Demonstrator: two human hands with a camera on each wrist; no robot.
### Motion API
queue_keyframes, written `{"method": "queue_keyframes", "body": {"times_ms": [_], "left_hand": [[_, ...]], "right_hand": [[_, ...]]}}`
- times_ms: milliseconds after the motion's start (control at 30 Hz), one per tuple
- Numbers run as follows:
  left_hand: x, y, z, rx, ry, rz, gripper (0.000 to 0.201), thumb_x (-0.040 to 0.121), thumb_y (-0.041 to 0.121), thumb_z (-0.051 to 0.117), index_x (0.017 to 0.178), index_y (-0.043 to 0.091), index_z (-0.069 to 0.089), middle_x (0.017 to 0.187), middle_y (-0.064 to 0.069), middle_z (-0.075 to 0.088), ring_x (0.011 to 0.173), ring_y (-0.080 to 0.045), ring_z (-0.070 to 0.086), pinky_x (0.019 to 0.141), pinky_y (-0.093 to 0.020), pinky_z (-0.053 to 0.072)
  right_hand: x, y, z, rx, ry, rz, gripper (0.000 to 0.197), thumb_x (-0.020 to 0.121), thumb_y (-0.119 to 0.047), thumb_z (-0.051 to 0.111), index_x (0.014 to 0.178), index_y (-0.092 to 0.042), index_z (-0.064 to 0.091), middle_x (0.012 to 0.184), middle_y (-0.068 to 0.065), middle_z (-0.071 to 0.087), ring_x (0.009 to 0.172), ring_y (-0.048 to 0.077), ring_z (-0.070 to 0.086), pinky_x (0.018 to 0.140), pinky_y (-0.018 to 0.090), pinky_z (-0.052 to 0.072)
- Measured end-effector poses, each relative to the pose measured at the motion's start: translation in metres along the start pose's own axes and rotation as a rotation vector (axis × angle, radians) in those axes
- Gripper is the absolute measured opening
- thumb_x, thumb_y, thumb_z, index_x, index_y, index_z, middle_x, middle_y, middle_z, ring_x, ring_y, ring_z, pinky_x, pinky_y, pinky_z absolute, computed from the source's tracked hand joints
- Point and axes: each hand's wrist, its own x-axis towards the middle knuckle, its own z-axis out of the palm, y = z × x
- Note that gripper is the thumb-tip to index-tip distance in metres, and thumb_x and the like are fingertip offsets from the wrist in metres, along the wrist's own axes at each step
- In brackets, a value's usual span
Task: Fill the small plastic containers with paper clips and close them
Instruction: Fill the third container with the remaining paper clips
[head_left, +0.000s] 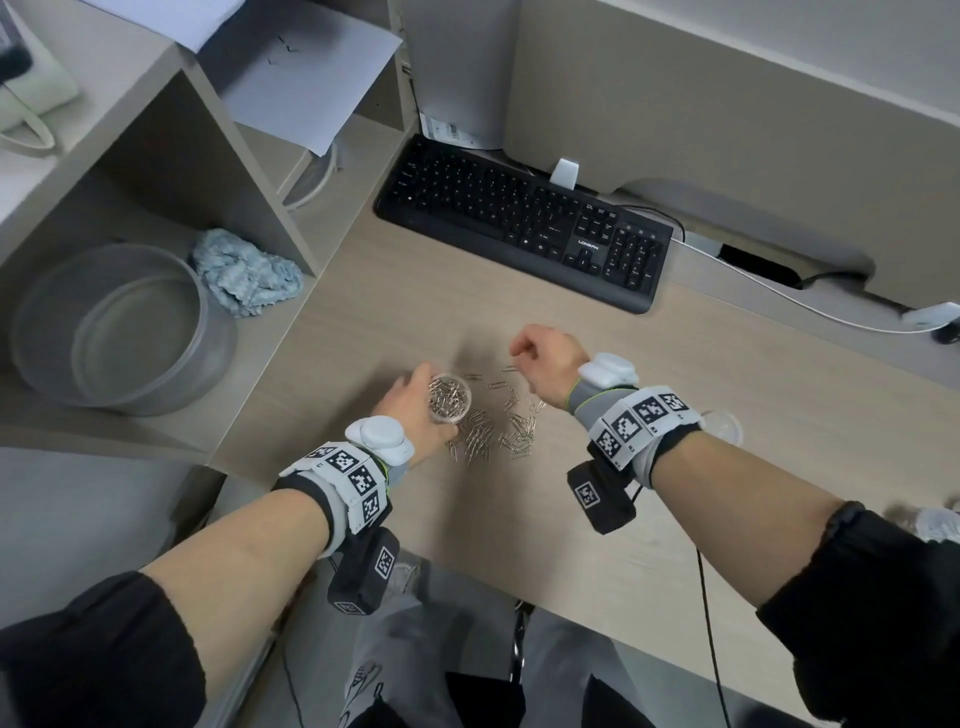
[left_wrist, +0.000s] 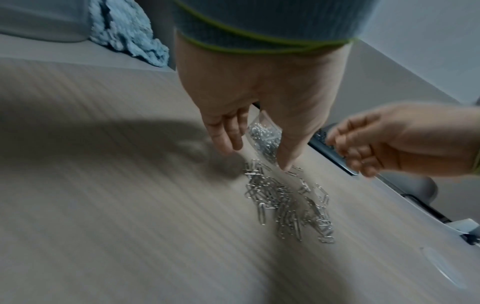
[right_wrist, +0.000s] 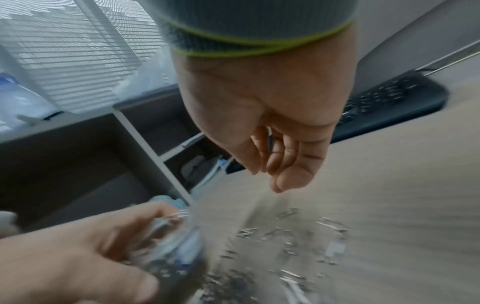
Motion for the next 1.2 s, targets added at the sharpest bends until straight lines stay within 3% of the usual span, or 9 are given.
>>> {"method": "queue_keyframes", "body": {"times_ms": [167, 267, 500, 633, 767, 833, 1000, 1200], "left_hand": [[-0.003, -0.03, -0.013, 0.008, 0.081, -0.111, 0.065, 0.071, 0.021, 0.08, 0.128, 0.029, 0.05, 0.124, -0.009, 0.038, 0.088, -0.033, 0.059, 0.084, -0.029, 0.047], [0.0, -0.041, -0.02, -0.008, 0.084, -0.157, 0.063, 0.075, 0.017, 0.078, 0.129, 0.026, 0.049, 0.123, -0.012, 0.037, 0.085, -0.031, 0.055, 0.078, -0.023, 0.04], [0.002, -0.056, -0.024, 0.034, 0.079, -0.184, 0.062, 0.079, 0.02, 0.075, 0.134, 0.026, 0.046, 0.127, -0.013, 0.039, 0.102, -0.03, 0.052, 0.073, -0.019, 0.029], [-0.001, -0.056, -0.021, 0.002, 0.07, -0.161, 0.064, 0.075, 0.019, 0.076, 0.132, 0.026, 0.048, 0.123, -0.012, 0.039, 0.099, -0.034, 0.057, 0.077, -0.023, 0.037], [-0.002, -0.059, -0.022, -0.027, 0.055, -0.163, 0.064, 0.073, 0.019, 0.077, 0.129, 0.026, 0.049, 0.118, -0.01, 0.038, 0.091, -0.033, 0.057, 0.083, -0.026, 0.042], [-0.003, -0.062, -0.022, -0.044, 0.049, -0.159, 0.065, 0.073, 0.019, 0.078, 0.13, 0.026, 0.048, 0.118, -0.01, 0.038, 0.092, -0.033, 0.058, 0.085, -0.026, 0.043], [-0.002, -0.066, -0.02, -0.075, 0.034, -0.151, 0.069, 0.069, 0.019, 0.08, 0.13, 0.027, 0.048, 0.117, -0.009, 0.038, 0.093, -0.033, 0.058, 0.089, -0.027, 0.044], [0.001, -0.063, -0.021, -0.097, 0.032, -0.147, 0.068, 0.07, 0.018, 0.078, 0.13, 0.027, 0.047, 0.119, -0.011, 0.043, 0.101, -0.029, 0.053, 0.088, -0.028, 0.043]], "right_hand": [[0.009, 0.048, 0.003, -0.389, -0.084, 0.23, 0.028, 0.088, -0.019, 0.051, 0.116, -0.018, 0.051, 0.117, 0.009, 0.054, 0.094, 0.032, 0.058, 0.085, 0.042, 0.051], [0.007, 0.053, 0.008, -0.505, -0.11, 0.288, 0.032, 0.091, -0.025, 0.051, 0.121, -0.016, 0.046, 0.12, 0.008, 0.048, 0.093, 0.035, 0.06, 0.084, 0.043, 0.05], [0.014, 0.019, 0.052, -0.418, -0.186, 0.057, 0.032, 0.084, -0.021, 0.063, 0.114, -0.011, 0.054, 0.109, 0.01, 0.058, 0.094, 0.03, 0.06, 0.08, 0.039, 0.053], [0.018, 0.01, 0.052, -0.395, -0.126, -0.053, 0.017, 0.088, -0.026, 0.06, 0.1, -0.017, 0.053, 0.101, 0.008, 0.057, 0.085, 0.028, 0.06, 0.072, 0.037, 0.052], [0.027, 0.005, 0.044, -0.48, -0.036, -0.035, 0.048, 0.087, -0.04, 0.063, 0.122, -0.015, 0.045, 0.112, 0.008, 0.047, 0.087, 0.029, 0.058, 0.075, 0.04, 0.054], [0.029, 0.0, 0.047, -0.557, -0.088, -0.065, 0.057, 0.085, -0.048, 0.063, 0.127, -0.016, 0.043, 0.116, 0.009, 0.046, 0.098, 0.031, 0.056, 0.081, 0.042, 0.052], [0.016, -0.02, 0.068, -0.712, -0.264, -0.325, 0.07, 0.076, -0.064, 0.062, 0.127, -0.02, 0.044, 0.129, 0.008, 0.041, 0.114, 0.03, 0.045, 0.085, 0.045, 0.051], [-0.005, -0.014, 0.074, -0.905, -0.373, -0.476, 0.079, 0.069, -0.061, 0.069, 0.13, -0.021, 0.04, 0.133, 0.008, 0.036, 0.117, 0.03, 0.042, 0.084, 0.043, 0.051]]}}
